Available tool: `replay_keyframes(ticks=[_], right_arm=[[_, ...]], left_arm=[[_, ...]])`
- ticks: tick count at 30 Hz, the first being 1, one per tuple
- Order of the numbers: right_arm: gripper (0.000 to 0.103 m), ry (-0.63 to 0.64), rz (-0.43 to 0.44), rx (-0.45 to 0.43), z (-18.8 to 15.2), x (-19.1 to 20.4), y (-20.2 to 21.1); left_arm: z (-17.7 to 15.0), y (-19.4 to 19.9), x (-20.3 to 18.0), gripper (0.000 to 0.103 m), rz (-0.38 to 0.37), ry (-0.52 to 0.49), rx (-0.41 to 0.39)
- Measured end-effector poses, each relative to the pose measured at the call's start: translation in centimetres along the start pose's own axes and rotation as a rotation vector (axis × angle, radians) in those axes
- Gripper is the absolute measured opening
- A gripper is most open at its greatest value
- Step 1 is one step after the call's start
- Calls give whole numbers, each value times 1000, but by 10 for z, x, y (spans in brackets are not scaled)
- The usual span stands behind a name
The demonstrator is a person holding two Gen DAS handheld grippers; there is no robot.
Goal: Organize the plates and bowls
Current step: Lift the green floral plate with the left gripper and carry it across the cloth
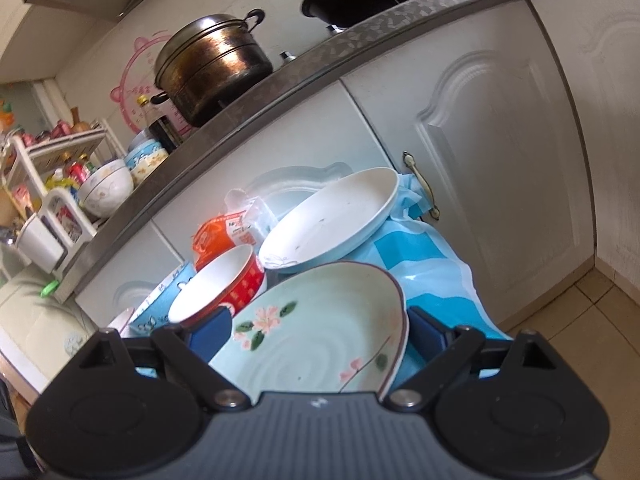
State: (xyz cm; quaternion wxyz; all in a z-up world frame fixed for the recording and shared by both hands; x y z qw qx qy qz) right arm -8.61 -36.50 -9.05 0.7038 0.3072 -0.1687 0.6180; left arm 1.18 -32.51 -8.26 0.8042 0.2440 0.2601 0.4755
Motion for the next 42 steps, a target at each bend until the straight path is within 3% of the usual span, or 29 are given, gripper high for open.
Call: replay_keyframes(ticks=[6, 19, 33, 42], right_arm=[[92, 67, 50, 17, -6, 19, 3], [72, 197, 133, 103, -44, 68, 4], [70, 352, 180, 120, -84, 138, 24], [70, 405, 197, 202, -124, 169, 36]], left_arm=[[-1, 18, 16, 33, 30, 15, -13], [-16, 71, 78, 33, 122, 86, -57], [-39, 142, 139, 33, 172, 151, -78], [-63, 179, 177, 33, 221, 164, -81]])
Point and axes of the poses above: each gripper's, at about its wrist camera, not at the fingertips, and y roughly against the way its jaws point, x to its left, z to its top, the point moved 6 cm from there along -y, roughly the way its jaws point, and after that the axes turned 11 degrees about z, right-handed, at the moved point
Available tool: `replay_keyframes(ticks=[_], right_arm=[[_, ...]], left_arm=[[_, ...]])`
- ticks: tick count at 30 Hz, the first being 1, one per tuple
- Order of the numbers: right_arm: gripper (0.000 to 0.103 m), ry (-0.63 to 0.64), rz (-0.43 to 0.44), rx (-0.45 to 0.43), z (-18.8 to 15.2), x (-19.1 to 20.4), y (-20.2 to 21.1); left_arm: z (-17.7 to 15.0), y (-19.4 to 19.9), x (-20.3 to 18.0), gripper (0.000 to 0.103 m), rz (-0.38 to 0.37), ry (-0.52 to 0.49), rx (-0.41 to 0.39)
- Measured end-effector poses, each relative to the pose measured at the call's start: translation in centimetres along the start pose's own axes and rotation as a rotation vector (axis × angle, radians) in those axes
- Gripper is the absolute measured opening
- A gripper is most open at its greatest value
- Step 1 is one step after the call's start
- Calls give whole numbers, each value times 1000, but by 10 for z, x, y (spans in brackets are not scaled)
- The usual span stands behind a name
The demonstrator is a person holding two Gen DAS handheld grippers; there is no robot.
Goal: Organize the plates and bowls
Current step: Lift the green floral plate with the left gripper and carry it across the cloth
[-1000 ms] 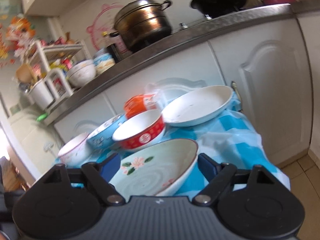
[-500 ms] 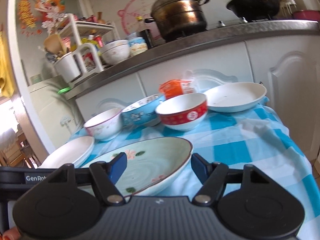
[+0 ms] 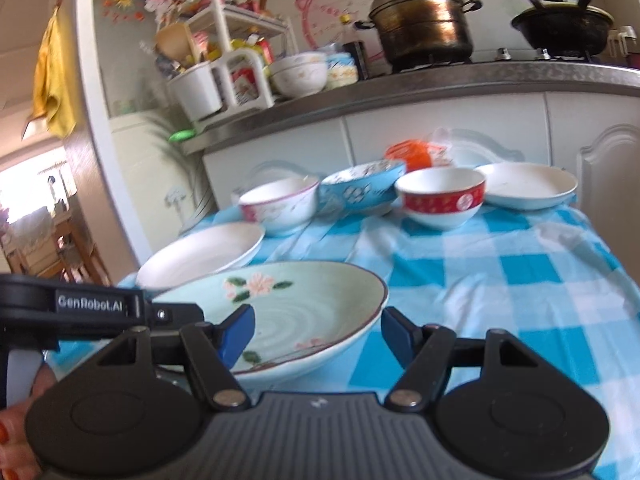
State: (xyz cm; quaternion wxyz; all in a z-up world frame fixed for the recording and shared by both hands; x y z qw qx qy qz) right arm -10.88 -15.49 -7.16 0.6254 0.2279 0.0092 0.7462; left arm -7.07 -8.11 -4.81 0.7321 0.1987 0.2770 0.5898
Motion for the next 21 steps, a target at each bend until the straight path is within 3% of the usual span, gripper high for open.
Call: replay_keyframes(ticks=[8, 21], right_arm=[[70, 30, 20, 48, -14, 28, -5], [70, 74, 7, 104, -28, 51, -14]], left_arm=[[-9, 14, 28, 33, 24, 21, -3], [-13, 8, 42, 33, 42, 57, 8]])
Point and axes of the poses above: each gripper's, at about its wrist camera, not at the fingertips, and y roughly against the way its jaws point, x to its left, z to its top, the point moved 6 cm from there along -y, roughly the way its jaws point, and after that the axes turned 11 degrees about z, right-handed, at the moved point
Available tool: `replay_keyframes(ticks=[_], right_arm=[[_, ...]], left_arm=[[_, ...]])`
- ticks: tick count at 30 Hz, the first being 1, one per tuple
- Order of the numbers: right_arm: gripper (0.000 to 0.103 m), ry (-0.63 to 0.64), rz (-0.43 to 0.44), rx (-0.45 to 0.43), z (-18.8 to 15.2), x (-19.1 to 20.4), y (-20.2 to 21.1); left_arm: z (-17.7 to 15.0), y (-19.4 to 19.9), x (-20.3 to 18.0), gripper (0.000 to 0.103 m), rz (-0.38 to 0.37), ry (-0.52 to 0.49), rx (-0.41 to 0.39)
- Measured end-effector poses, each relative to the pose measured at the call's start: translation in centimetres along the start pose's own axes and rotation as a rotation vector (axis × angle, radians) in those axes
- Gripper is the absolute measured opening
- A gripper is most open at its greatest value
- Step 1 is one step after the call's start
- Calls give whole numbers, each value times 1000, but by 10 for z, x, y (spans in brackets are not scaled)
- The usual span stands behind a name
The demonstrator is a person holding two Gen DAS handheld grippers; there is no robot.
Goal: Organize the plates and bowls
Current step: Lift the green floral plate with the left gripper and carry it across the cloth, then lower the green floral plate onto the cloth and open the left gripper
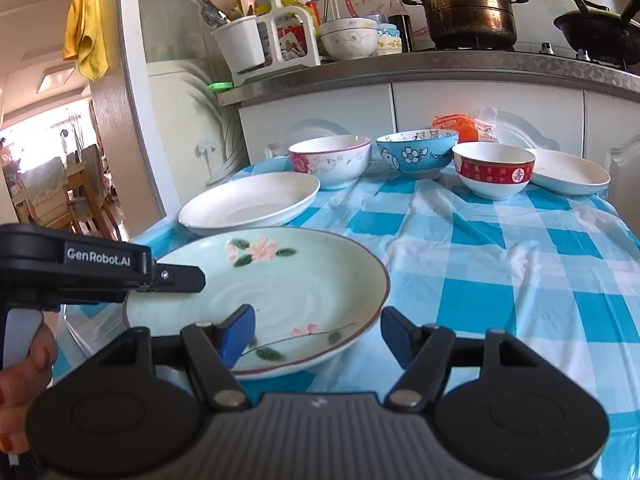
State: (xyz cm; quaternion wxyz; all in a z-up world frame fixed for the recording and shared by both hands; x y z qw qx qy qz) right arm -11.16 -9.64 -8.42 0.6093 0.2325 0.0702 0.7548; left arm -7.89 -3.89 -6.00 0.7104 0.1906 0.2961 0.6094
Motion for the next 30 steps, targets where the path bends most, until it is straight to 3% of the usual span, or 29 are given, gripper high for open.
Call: replay_keyframes(ticks=[11, 15, 19, 23, 26, 30], right_arm=[[81, 17, 16, 18, -2, 8, 0], [96, 10, 6, -2, 1, 9, 7], [100, -37, -25, -32, 3, 1, 18], [102, -102, -61, -76, 4, -15, 31], [102, -147, -112, -93, 3, -29, 39], [102, -192, -171, -129, -1, -46, 49]], left_arm=[[-6, -8, 3, 32, 8, 7, 26], [-2, 0, 6, 38, 10, 5, -9], [7, 13, 9, 71, 32, -7, -69], [12, 28, 8, 90, 13, -22, -101], [13, 39, 2, 100, 23, -58, -136], [10, 47, -5, 103, 31, -89, -140]])
Point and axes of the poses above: each gripper's, at about its wrist camera, not at the fingertips, and y roughly against the way its jaws point, x to its left, z to its top, the point moved 6 cm from there along -y, roughly the way its jaws point, and after that the axes turned 11 degrees about z, right-handed, at the moved point
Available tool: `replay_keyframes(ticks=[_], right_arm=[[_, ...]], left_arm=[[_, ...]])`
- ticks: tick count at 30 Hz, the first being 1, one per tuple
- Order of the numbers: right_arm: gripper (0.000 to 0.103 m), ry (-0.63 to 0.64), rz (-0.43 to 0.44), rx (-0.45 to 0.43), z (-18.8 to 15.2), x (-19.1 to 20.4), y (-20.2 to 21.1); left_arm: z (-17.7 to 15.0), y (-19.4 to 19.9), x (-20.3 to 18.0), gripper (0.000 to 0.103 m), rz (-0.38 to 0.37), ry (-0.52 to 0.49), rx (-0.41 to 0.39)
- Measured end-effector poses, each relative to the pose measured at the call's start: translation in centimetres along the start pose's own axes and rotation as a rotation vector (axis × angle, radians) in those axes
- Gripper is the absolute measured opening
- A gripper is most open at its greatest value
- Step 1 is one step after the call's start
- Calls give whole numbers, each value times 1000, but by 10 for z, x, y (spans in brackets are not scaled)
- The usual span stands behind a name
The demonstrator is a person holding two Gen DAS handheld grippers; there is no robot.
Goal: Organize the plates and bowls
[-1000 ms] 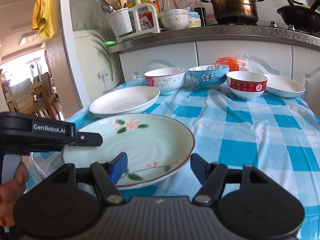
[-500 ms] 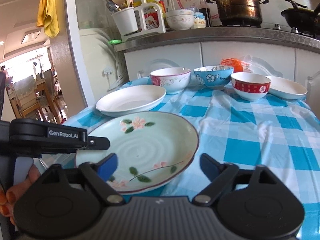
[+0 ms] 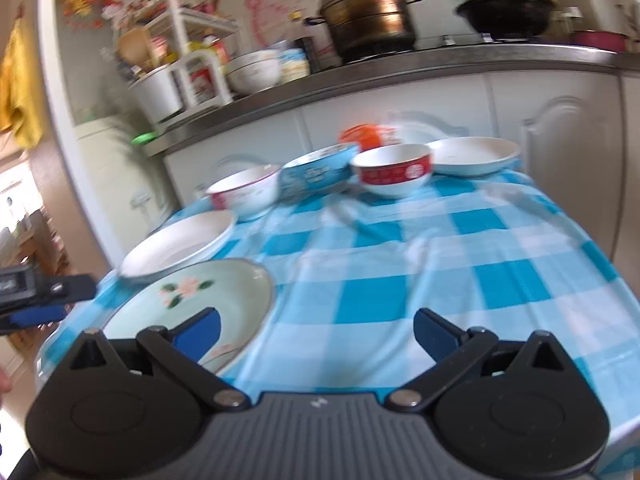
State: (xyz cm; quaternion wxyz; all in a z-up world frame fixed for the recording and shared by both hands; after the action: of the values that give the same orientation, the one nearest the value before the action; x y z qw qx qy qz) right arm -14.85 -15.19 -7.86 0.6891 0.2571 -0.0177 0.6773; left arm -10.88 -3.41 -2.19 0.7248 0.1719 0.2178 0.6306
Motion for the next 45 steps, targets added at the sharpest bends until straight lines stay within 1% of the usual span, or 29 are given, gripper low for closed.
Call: replay_keyframes(ticks=[3, 6, 9, 14, 18, 22, 27, 31, 35, 45], right_arm=[[102, 4, -42, -47, 1, -9, 6], [102, 24, -95, -75, 4, -17, 11], [102, 30, -122, -103, 6, -23, 16], [102, 16, -152, -145, 9, -33, 22], [102, -35, -159, -143, 8, -44, 23], [102, -78, -154, -117, 4, -50, 22], [102, -84, -172, -100, 0, -52, 24], [102, -92, -182, -89, -2, -56, 28], [102, -127, -174, -70, -4, -61, 34], [102, -204, -188, -77, -4, -75, 48]], left_arm=[[-3, 1, -5, 103, -9, 8, 37], [-4, 0, -8, 103, -22, 15, 72], [-5, 1, -12, 103, -12, 10, 78], [-3, 2, -18, 103, 24, -33, 71], [-3, 2, -19, 103, 60, -67, 72], [-3, 6, -21, 103, 81, -92, 61], [-4, 14, -26, 103, 106, -136, 44], [-5, 20, -32, 103, 106, -165, 33], [-5, 24, -38, 103, 104, -188, 27], [-4, 29, -57, 103, 96, -248, 9]])
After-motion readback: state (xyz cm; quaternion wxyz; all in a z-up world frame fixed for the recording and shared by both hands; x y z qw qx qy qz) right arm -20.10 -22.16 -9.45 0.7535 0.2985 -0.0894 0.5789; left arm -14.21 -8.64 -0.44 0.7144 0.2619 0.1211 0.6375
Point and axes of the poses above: each gripper's, at about its wrist camera, not at the fingertips, and y roughly against the way its jaws point, x to its left, z to its top, the point moved 6 cm from there along -y, roughly the way its jaws point, and after that the axes turned 11 degrees about z, right-handed, at the moved point
